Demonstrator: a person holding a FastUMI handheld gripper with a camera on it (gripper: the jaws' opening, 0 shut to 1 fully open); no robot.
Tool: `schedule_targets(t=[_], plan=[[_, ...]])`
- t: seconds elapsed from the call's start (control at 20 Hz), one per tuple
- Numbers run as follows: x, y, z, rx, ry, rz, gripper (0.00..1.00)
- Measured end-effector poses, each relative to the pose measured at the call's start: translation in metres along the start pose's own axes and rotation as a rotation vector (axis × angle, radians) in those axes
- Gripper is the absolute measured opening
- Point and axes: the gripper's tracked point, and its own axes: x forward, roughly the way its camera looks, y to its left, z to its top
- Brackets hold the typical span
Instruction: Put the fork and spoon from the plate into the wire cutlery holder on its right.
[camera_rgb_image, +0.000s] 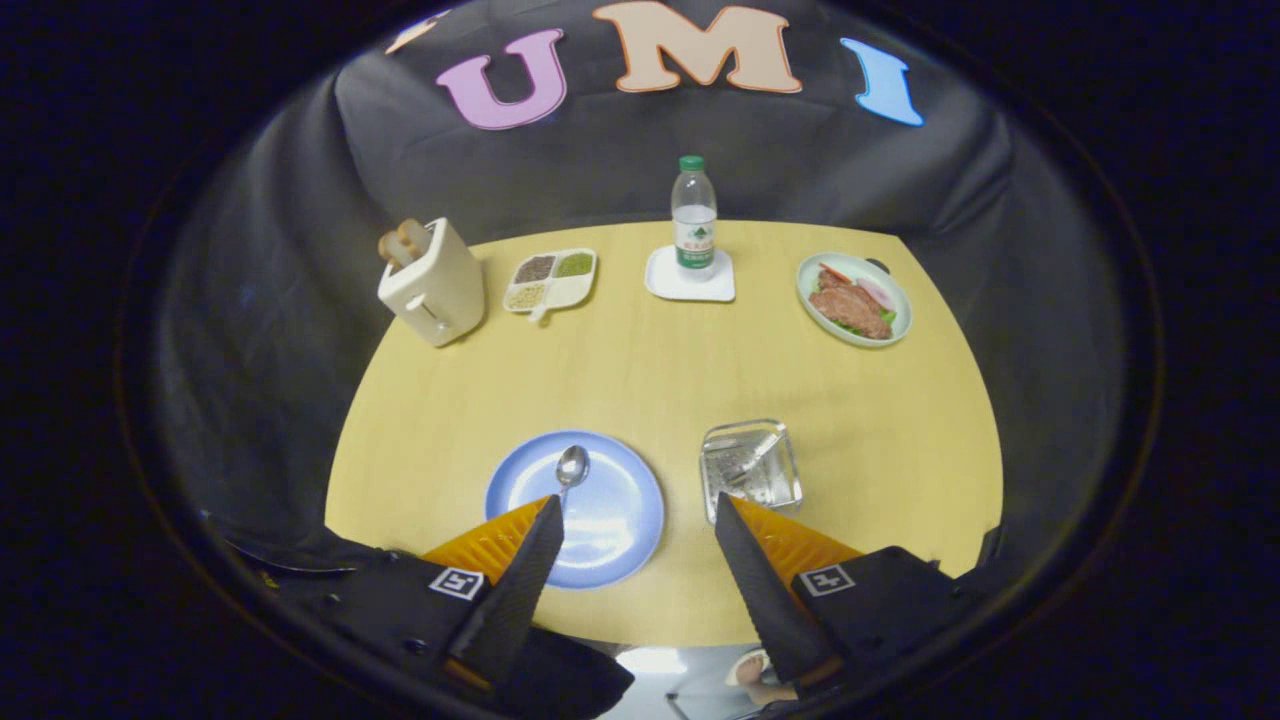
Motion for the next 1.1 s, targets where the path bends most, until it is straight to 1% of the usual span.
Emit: schedule_targets(t=[0.15, 0.3, 0.4, 0.65, 0.9, 1.05, 1.1], plan=[[0.017, 0.047, -0.029, 0.022, 0.002, 0.064, 0.97], [0.043, 0.074, -0.058, 0.061, 0.026, 0.086, 0.97], [0.060, 0.082, -0.073, 0.079, 0.020, 0.060, 0.97], [0.099, 0.087, -0.094, 0.136, -0.030, -0.034, 0.97], [0.128, 0.095, -0.123, 0.178, 0.001, -0.073, 0.94], [0.140, 0.096, -0.131, 0.225, 0.005, -0.095, 0.92], [0.139, 0.093, -0.133, 0.225, 0.000, -0.116, 0.82]])
